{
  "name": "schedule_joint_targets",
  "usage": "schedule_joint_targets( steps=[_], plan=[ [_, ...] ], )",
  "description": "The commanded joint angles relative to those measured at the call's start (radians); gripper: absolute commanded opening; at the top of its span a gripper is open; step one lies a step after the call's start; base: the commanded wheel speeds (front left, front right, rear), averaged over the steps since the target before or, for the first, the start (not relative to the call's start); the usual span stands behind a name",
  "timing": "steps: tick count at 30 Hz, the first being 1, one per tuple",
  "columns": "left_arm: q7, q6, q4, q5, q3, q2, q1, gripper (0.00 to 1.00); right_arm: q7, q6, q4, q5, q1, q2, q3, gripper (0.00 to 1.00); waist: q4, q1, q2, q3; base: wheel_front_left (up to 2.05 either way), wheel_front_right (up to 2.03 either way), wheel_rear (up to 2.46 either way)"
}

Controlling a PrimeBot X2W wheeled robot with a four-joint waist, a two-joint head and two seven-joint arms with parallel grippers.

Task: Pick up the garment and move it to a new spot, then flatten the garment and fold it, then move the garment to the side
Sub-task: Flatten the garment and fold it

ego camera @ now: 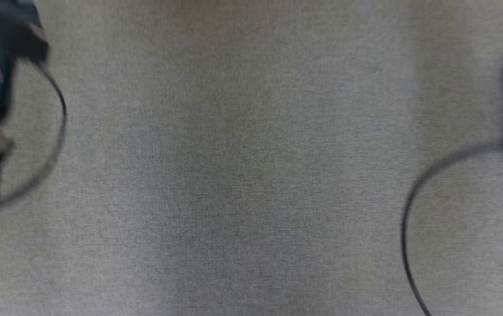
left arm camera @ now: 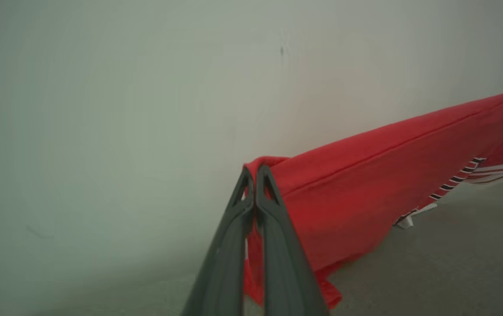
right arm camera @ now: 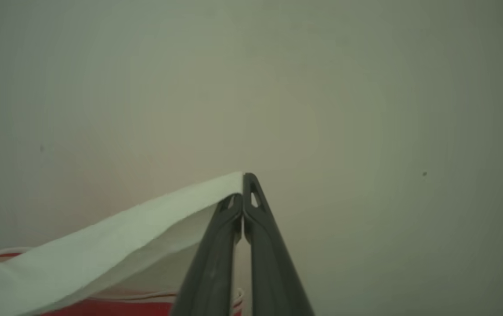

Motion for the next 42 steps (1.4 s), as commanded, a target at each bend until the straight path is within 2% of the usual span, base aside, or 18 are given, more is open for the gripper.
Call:
schedule_joint_targets(
  steps=[1, 4, 7, 14, 20, 29, 42],
  plan=[
    [-0.001, 0.001, -0.014, -0.007, 0.000, 0.004, 0.038, 0.00, -0.001, -0.001, -0.030, 0.021, 0.046, -0.025, 0.002, 0.00, -0.006, -0.0001, -0.0003, -0.031, 0.00, 0.00, 0.00],
    [-0.001, 0.000, -0.057, -0.018, 0.009, -0.003, 0.164, 0.00, -0.001, -0.001, -0.107, 0.092, 0.226, -0.056, 0.005, 0.00, -0.007, -0.0001, -0.0003, -0.071, 0.00, 0.00, 0.00],
    [-0.001, 0.000, -0.089, -0.050, 0.031, -0.027, 0.291, 0.00, -0.001, -0.001, -0.170, 0.150, 0.395, -0.058, -0.020, 0.00, -0.007, -0.0001, -0.0003, -0.120, 0.00, 0.00, 0.00],
    [-0.001, 0.000, -0.100, -0.109, 0.077, -0.089, 0.565, 0.00, -0.001, -0.001, -0.219, 0.205, 0.713, -0.027, 0.016, 0.00, -0.010, -0.0001, -0.0003, -0.252, 0.00, 0.00, 0.00],
    [-0.001, 0.000, -0.080, -0.123, 0.115, -0.122, 0.715, 0.00, -0.001, -0.001, -0.236, 0.228, 0.872, -0.016, 0.019, 0.00, -0.012, -0.0001, -0.0003, -0.348, 0.00, 0.00, 0.00],
    [-0.001, 0.000, -0.044, -0.077, 0.187, -0.170, 0.937, 0.00, -0.001, -0.001, -0.238, 0.230, 1.102, -0.016, 0.036, 0.00, -0.021, -0.0001, -0.0003, -0.502, 0.00, 0.00, 0.00],
    [-0.001, 0.000, -0.100, 0.083, 0.305, -0.238, 1.119, 0.00, -0.001, -0.001, -0.238, 0.190, 1.270, 0.026, 0.007, 0.00, 0.024, -0.0001, -0.0003, -0.547, 0.00, 0.00, 0.00]
  ],
)
